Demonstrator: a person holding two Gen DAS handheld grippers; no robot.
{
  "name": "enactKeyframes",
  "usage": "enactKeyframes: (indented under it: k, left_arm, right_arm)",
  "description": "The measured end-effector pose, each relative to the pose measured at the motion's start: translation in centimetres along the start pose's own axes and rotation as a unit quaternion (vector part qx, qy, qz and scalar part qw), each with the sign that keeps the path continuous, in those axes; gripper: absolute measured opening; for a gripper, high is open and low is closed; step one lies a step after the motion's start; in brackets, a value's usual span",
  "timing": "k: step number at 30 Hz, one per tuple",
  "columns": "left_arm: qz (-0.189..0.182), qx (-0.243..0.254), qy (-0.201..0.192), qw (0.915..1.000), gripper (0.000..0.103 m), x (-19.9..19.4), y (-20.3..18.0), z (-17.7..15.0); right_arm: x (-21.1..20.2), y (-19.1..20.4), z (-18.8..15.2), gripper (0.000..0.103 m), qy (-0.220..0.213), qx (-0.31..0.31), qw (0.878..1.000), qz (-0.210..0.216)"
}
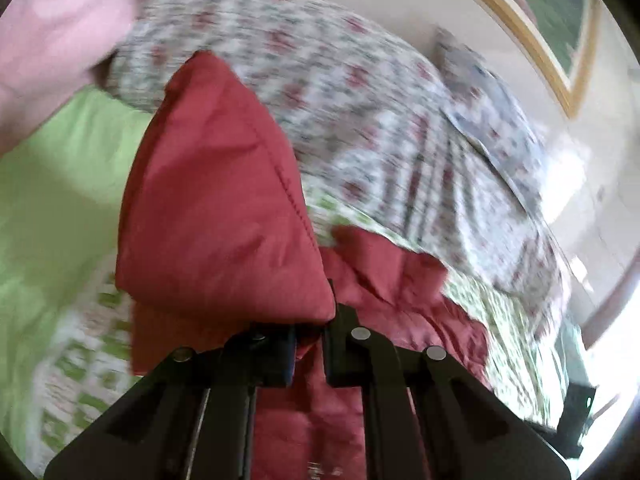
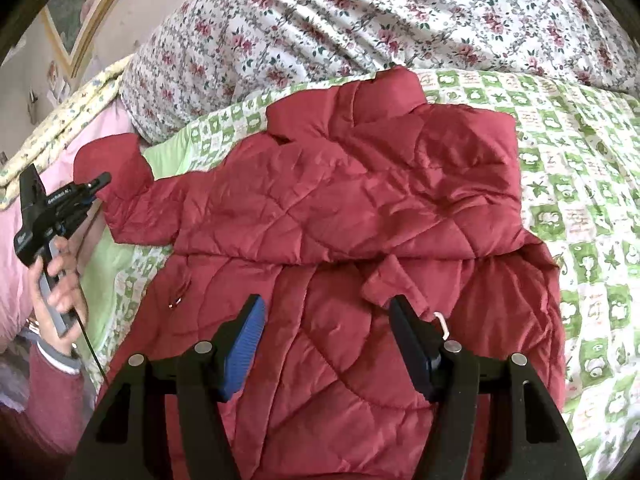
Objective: Fold large clothes
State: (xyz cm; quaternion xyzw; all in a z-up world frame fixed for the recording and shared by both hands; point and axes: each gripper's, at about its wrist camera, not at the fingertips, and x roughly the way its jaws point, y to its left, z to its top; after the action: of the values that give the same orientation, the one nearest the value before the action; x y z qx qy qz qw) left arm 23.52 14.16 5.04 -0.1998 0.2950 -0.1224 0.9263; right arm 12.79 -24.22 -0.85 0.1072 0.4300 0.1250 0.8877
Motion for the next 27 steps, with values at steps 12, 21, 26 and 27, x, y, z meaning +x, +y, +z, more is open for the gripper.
enactKeyframes:
  k: [12, 21, 26, 27]
  left_arm:
    - [-0.043, 0.111, 0.061, 0.991, 0.007, 4.7, -9.7, -4.1]
    - [-0.038, 0.19, 0.099, 0.976, 0.007, 8.6, -15.6, -8.1]
    - [-0.052, 0.221, 0.117, 0.9669, 0.007, 10.5, -18.8, -10.3]
    - [-0.054, 0.227, 0.119, 0.9651, 0.007, 10.9, -19.4, -10.7]
  right_arm:
    - [-1.3, -2.8, 0.6, 0.066, -0.023, 0.042, 0.999, 0.013]
    - [-2.2, -6.4, 1.3, 0.068, -0.046, 0.092, 0.994, 0.035]
    - [-2.6, -8.7, 1.8, 0.068, -0.056, 0.123, 0.99, 0.045]
    - [-2.6, -9.2, 2.0, 0.068, -0.058, 0.128, 0.989, 0.047]
